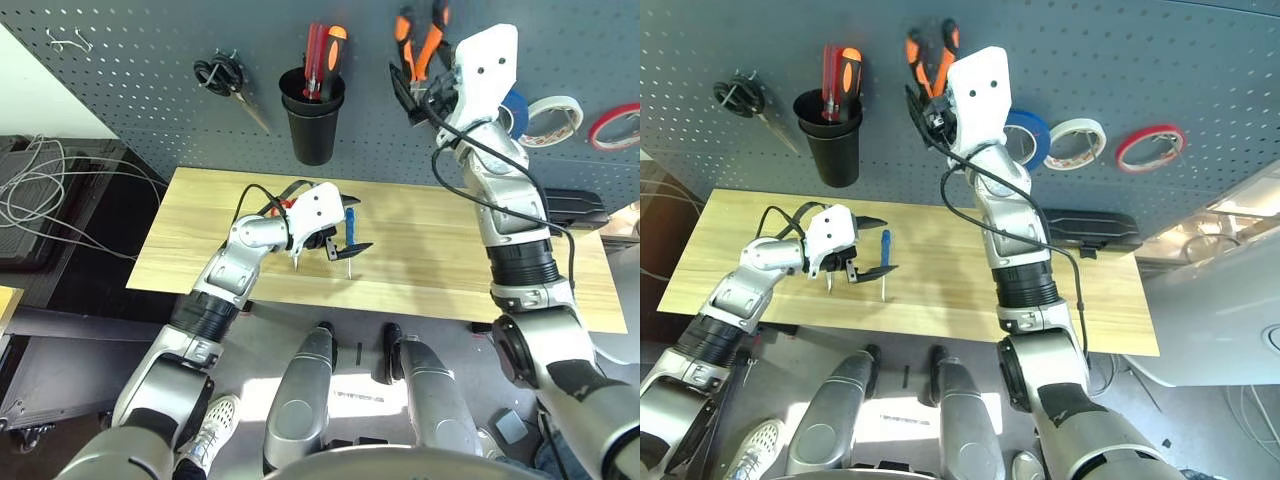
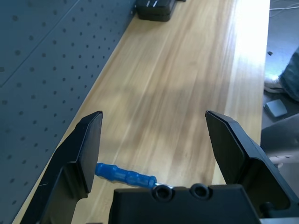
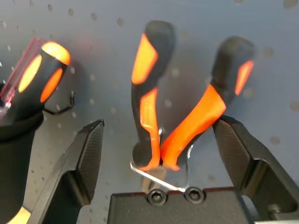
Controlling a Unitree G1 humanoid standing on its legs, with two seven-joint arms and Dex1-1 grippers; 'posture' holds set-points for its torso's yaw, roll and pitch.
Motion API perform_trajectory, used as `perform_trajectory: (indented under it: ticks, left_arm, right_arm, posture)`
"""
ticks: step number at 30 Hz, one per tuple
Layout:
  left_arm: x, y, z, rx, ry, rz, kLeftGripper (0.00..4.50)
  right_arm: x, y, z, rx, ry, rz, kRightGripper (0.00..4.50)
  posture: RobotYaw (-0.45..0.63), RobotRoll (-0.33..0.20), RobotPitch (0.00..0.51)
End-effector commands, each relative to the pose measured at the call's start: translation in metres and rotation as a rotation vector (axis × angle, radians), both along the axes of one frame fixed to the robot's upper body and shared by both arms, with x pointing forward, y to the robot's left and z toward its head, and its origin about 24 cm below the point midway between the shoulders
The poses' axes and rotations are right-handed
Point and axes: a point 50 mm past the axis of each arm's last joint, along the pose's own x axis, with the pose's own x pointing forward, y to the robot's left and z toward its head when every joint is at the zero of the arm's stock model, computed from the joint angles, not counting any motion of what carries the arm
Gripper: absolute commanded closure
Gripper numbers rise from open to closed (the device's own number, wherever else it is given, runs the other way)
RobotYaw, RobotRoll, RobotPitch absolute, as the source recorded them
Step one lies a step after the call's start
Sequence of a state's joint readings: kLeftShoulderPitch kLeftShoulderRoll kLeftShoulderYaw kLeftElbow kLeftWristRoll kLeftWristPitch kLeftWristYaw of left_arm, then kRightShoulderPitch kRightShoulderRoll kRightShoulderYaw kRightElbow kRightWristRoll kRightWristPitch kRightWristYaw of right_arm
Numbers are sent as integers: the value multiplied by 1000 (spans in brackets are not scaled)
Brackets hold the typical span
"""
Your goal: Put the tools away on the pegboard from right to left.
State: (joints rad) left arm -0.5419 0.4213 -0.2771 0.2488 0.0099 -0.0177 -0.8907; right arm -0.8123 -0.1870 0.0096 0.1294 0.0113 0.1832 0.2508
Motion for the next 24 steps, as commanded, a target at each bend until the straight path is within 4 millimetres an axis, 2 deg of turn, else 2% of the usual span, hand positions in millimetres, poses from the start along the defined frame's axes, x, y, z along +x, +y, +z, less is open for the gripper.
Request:
perform_trajectory:
  ticks: [1,7,11,14,20,24]
  left_arm:
    - [-1,2,-8,22,27,11,0]
    - [1,5,-9,28,26,31,0]
    - [2,5,-11,42,33,31,0]
    - [4,6,-11,45,40,48,0]
    - [13,9,-24,117,94,152,0]
    - [25,9,-29,125,102,253,0]
  right_arm:
    - [-9,-15,1,17,9,-32,19]
    - [-38,-34,2,7,-34,-74,19]
    - [-49,-47,-13,-19,19,-102,19]
    - [-57,-49,-22,-37,64,-83,19]
    - [-78,-50,-73,-137,404,80,19]
    - [-83,-55,-102,-49,620,157,19]
  posture:
    - [154,0,297]
    - [146,0,300]
    - [137,0,306]
    - [130,0,313]
    - [121,0,319]
    - [129,0,316]
